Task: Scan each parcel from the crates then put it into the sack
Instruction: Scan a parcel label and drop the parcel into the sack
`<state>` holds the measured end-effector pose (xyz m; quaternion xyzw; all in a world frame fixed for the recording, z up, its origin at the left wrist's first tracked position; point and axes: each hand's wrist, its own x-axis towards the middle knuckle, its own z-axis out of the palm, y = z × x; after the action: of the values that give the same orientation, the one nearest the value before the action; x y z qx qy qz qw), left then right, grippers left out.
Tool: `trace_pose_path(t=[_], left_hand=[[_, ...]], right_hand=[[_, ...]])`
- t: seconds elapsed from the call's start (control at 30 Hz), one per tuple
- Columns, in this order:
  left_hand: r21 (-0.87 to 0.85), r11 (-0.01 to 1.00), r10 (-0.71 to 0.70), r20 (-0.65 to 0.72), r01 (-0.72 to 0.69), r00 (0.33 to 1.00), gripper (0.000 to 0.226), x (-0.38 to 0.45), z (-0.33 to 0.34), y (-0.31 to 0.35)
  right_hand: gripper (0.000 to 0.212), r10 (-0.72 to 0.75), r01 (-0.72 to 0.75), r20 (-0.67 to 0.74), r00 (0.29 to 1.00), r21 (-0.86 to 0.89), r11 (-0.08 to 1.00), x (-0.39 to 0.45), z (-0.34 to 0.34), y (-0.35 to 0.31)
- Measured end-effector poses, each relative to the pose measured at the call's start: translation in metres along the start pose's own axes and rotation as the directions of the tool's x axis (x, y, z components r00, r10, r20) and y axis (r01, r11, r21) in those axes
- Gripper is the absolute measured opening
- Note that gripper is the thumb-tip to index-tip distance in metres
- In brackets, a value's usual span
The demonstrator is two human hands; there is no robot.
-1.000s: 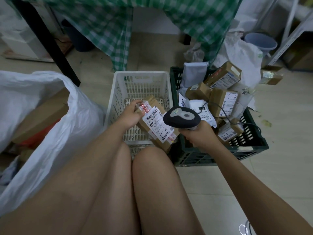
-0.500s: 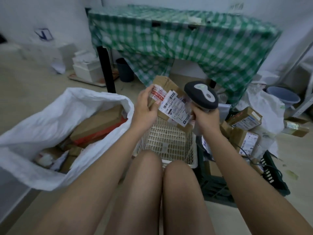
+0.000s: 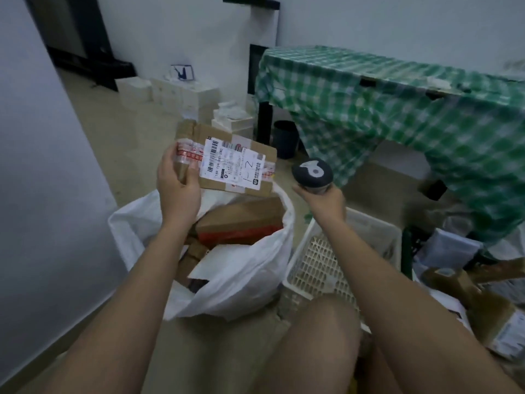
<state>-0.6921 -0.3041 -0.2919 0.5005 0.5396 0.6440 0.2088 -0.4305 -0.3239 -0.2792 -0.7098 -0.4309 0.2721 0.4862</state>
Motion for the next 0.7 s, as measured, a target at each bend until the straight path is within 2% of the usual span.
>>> trace_pose_path(t=[0.1, 0.17, 0.23, 0.3, 0.33, 0.37, 0.43, 0.47, 0.5, 0.53, 0.57, 0.63, 0.7], left_hand=[[0.045, 0.994, -0.101, -0.074, 0.105, 0.992, 0.047, 0.009, -0.022, -0.029], [0.085, 0.983, -0.154, -0.085, 0.161, 0.984, 0.046, 0.010, -0.028, -0.047], [0.127, 0.966, -0.218, -0.073, 0.225, 0.973, 0.048, 0.007, -0.028, -0.064], [0.111, 0.947, -0.301, -0.024, 0.301, 0.953, 0.054, -0.001, -0.020, -0.079], [0.120, 0.928, -0.359, 0.042, 0.352, 0.932, 0.060, -0.007, -0.014, -0.086], [0.176, 0.890, -0.445, 0.140, 0.420, 0.884, 0.068, -0.014, -0.008, -0.095], [0.396, 0.783, -0.612, 0.357, 0.479, 0.705, 0.090, -0.033, 0.001, -0.122], [0.487, 0.749, -0.652, 0.423, 0.449, 0.629, 0.101, -0.041, 0.004, -0.139], [0.555, 0.739, -0.655, 0.459, 0.382, 0.600, 0.108, -0.048, 0.007, -0.151], [0.601, 0.735, -0.643, 0.471, 0.314, 0.604, 0.107, -0.050, 0.011, -0.160], [0.624, 0.733, -0.630, 0.471, 0.271, 0.618, 0.102, -0.049, 0.015, -0.163], [0.696, 0.699, -0.587, 0.425, 0.166, 0.689, 0.098, -0.045, 0.027, -0.164], [0.788, 0.613, -0.464, 0.420, -0.059, 0.780, 0.100, -0.042, 0.040, -0.155]], right_hand=[[0.074, 0.009, -0.007, 0.045, 0.999, -0.058, 0.998, 0.001, 0.030, 0.004], [0.062, -0.020, 0.032, 0.066, 0.998, -0.182, 0.983, 0.004, 0.043, 0.010], [0.040, -0.018, 0.029, 0.038, 0.999, -0.289, 0.957, 0.009, 0.052, 0.014], [0.029, 0.012, -0.011, 0.003, 1.000, -0.291, 0.957, 0.015, 0.056, 0.018], [0.029, 0.025, -0.026, -0.007, 1.000, -0.261, 0.965, 0.018, 0.057, 0.021], [0.031, 0.035, -0.036, -0.009, 0.999, -0.232, 0.972, 0.021, 0.057, 0.023], [0.031, 0.035, -0.034, 0.000, 0.999, -0.210, 0.977, 0.024, 0.054, 0.029], [0.027, 0.028, -0.028, 0.000, 1.000, -0.201, 0.979, 0.025, 0.052, 0.031], [0.021, 0.022, -0.023, -0.004, 1.000, -0.186, 0.982, 0.027, 0.048, 0.034], [0.017, 0.011, -0.012, -0.009, 1.000, -0.173, 0.985, 0.028, 0.044, 0.036], [0.016, -0.004, 0.001, -0.016, 1.000, -0.169, 0.986, 0.030, 0.040, 0.037], [0.013, -0.031, 0.027, -0.017, 0.999, -0.185, 0.982, 0.033, 0.031, 0.040], [0.013, -0.046, 0.045, -0.001, 0.999, -0.197, 0.979, 0.034, 0.026, 0.044]])
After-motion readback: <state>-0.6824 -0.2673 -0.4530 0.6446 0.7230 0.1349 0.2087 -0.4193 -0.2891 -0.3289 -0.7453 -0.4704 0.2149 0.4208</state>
